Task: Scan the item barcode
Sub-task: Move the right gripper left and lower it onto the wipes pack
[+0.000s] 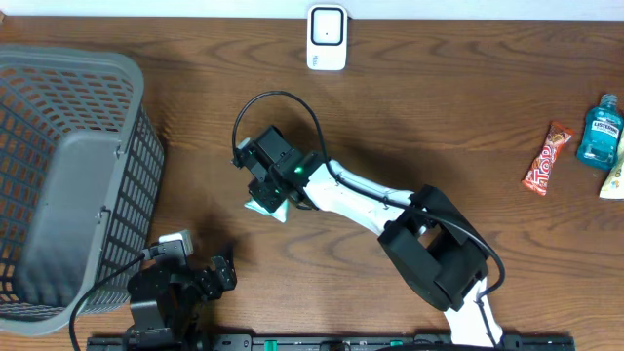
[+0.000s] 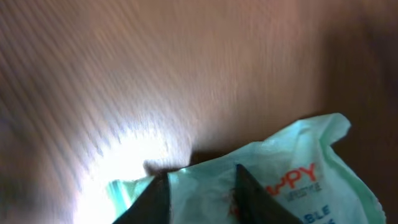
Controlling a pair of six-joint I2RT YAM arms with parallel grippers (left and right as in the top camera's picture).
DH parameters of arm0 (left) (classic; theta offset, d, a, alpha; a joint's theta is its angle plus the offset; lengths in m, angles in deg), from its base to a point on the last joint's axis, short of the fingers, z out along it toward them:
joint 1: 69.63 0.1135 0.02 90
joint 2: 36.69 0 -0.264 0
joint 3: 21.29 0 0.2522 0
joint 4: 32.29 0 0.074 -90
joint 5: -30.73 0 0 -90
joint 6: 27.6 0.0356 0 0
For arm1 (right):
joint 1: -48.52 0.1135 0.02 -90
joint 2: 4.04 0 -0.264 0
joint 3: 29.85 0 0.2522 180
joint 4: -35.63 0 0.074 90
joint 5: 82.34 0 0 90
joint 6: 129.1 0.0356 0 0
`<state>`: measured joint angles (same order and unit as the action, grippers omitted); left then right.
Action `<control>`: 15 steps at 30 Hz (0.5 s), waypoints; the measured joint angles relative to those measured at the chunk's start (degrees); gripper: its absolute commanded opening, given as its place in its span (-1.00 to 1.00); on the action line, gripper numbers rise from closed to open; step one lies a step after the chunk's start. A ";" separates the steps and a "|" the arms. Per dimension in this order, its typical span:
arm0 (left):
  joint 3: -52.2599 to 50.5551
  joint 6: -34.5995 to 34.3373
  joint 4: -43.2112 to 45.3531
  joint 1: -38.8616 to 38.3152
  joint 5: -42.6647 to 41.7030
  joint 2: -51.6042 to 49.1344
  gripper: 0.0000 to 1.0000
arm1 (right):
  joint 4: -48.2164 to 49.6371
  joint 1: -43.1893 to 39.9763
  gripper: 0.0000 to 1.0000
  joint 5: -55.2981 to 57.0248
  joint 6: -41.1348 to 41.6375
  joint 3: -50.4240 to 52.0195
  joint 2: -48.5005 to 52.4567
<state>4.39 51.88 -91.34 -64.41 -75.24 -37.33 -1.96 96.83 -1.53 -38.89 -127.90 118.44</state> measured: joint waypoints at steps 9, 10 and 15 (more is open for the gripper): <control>0.00 0.00 0.00 0.00 0.00 0.00 0.95 | -17.33 -1.46 -0.55 6.99 -0.24 -0.09 -3.04; 0.00 0.00 0.00 0.00 0.00 0.00 0.96 | -18.99 -1.73 -0.49 8.98 -0.26 -0.09 -3.65; 0.00 0.00 0.00 0.00 0.00 0.00 0.96 | -22.69 -2.23 -0.17 15.65 -0.11 -0.04 -11.30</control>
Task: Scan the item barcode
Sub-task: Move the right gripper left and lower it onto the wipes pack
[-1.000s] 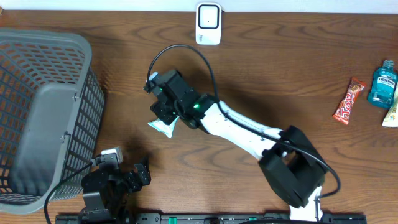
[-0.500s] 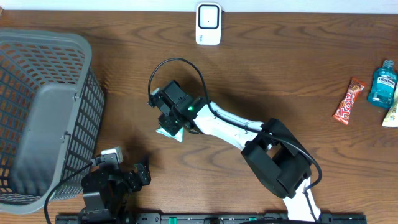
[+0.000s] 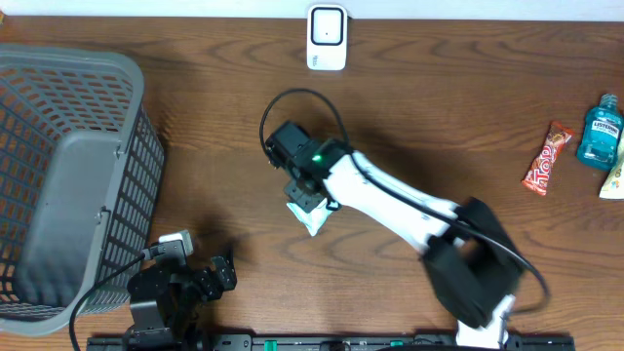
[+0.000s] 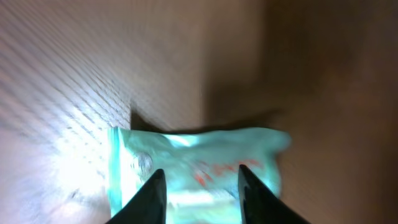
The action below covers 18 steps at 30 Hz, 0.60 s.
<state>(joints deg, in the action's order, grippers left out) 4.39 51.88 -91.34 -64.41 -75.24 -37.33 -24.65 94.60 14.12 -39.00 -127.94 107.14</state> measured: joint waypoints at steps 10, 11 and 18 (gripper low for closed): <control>0.00 0.00 0.00 0.00 0.00 0.00 0.96 | 1.51 0.04 -0.24 -6.45 -0.22 -0.35 -10.58; 0.00 0.00 0.00 0.00 0.00 0.00 0.96 | 2.21 0.07 -0.24 -8.02 -0.17 -0.35 -9.64; 0.00 0.00 0.00 0.00 0.00 0.00 0.96 | 6.78 0.11 -0.27 -12.13 -0.15 -0.33 0.79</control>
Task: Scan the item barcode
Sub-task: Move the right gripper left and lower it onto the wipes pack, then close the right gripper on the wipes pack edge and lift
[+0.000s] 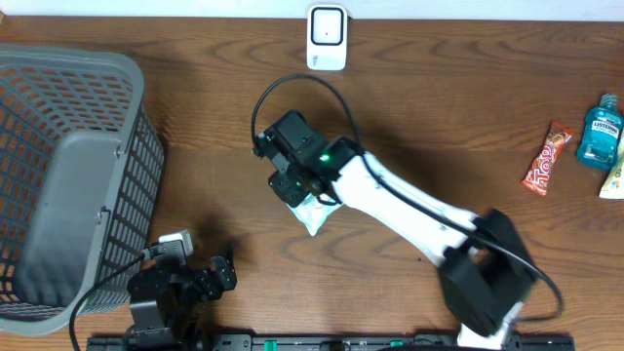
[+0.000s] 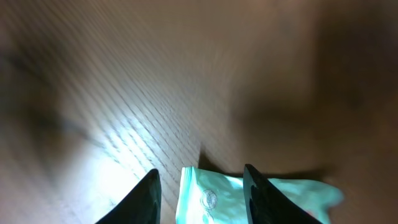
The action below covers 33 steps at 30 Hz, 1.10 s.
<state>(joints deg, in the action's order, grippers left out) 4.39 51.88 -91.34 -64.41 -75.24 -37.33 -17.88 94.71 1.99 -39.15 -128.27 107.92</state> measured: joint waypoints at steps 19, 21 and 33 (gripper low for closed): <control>0.00 0.00 0.00 0.00 0.00 0.00 0.95 | -23.26 0.00 -0.49 -3.10 -3.56 0.09 6.05; 0.00 0.00 0.00 0.00 0.00 0.00 0.96 | -24.15 0.00 -0.04 -2.86 -3.91 -0.22 6.05; 0.00 0.00 0.00 0.00 0.00 0.00 0.96 | -25.31 1.16 0.10 4.52 7.21 -9.07 4.02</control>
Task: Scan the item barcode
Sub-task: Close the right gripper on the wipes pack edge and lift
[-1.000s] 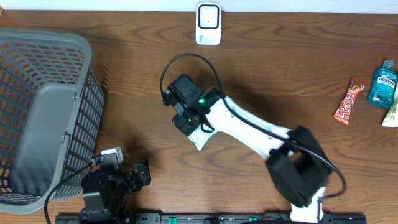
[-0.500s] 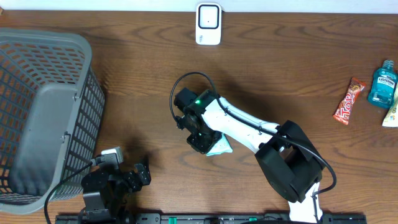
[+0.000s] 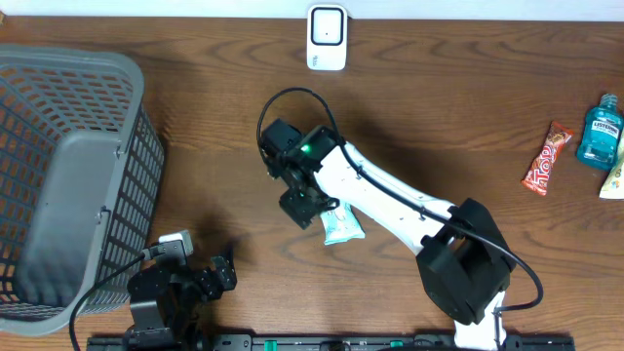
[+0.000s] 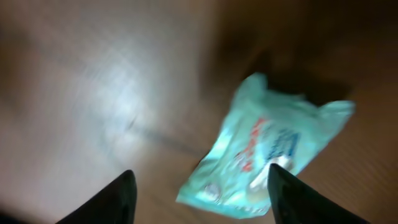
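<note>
A mint-green packet of wipes [image 3: 343, 226] lies flat on the wooden table, and it shows in the right wrist view as a blurred teal packet [image 4: 267, 149] with red and blue print. My right gripper [image 3: 304, 205] hovers just left of it, open [image 4: 202, 202], its fingers [image 4: 121, 199] wide apart and the packet lying loose by the right one. The white scanner [image 3: 327, 37] stands at the table's back edge. My left gripper [image 3: 222, 271] rests at the front left; its jaws are too dark to read.
A grey mesh basket [image 3: 68, 175] fills the left side. At the far right lie an orange candy bar [image 3: 546, 158], a blue mouthwash bottle [image 3: 598, 132] and a pale item [image 3: 614, 181] at the edge.
The right fingers stand much wider apart now. The packet, which had its end between them, lies free on the table, a little farther right and turned.
My right gripper first held the packet left of the table's middle. Then it held it a little farther right. After that only the packet's end showed between slightly wider fingers, and now the packet lies released beside the open gripper. The left arm stayed parked.
</note>
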Controlling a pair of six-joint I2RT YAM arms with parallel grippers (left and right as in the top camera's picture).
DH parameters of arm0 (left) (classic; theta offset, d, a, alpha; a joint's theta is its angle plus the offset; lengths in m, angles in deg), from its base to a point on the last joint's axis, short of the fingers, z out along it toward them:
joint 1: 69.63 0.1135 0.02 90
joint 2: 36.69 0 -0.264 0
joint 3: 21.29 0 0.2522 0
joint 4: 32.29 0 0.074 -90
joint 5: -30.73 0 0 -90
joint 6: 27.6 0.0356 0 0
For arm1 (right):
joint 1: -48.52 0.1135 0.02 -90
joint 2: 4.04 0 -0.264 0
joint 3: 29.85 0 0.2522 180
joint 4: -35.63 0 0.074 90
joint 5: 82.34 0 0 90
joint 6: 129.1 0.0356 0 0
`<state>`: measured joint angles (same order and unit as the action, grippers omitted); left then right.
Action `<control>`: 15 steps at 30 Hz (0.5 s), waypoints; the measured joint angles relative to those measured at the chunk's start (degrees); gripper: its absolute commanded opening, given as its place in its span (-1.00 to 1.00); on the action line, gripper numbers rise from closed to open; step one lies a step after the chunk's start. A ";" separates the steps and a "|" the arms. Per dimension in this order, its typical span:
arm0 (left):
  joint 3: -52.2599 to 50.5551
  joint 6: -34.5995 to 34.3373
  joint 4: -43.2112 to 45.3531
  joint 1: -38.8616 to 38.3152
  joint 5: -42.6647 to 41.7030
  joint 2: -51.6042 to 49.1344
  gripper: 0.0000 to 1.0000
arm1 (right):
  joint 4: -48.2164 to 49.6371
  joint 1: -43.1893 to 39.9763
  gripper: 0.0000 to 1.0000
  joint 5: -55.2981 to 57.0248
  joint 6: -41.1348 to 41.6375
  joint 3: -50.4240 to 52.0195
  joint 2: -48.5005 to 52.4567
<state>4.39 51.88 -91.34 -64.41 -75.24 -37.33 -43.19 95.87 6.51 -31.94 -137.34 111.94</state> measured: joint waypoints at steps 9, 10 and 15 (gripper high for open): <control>0.00 0.00 0.00 0.00 0.00 0.00 0.95 | 0.57 0.39 0.01 12.66 13.77 8.98 0.00; 0.00 0.00 0.00 0.00 0.00 0.00 0.96 | 0.42 0.61 0.01 13.46 14.49 9.07 0.00; 0.00 0.00 0.00 0.00 0.00 0.00 0.95 | 0.57 3.02 0.01 17.14 17.22 9.09 0.00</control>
<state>4.39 51.88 -91.34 -64.41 -75.24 -37.33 -42.62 98.89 23.65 -14.72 -128.25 111.94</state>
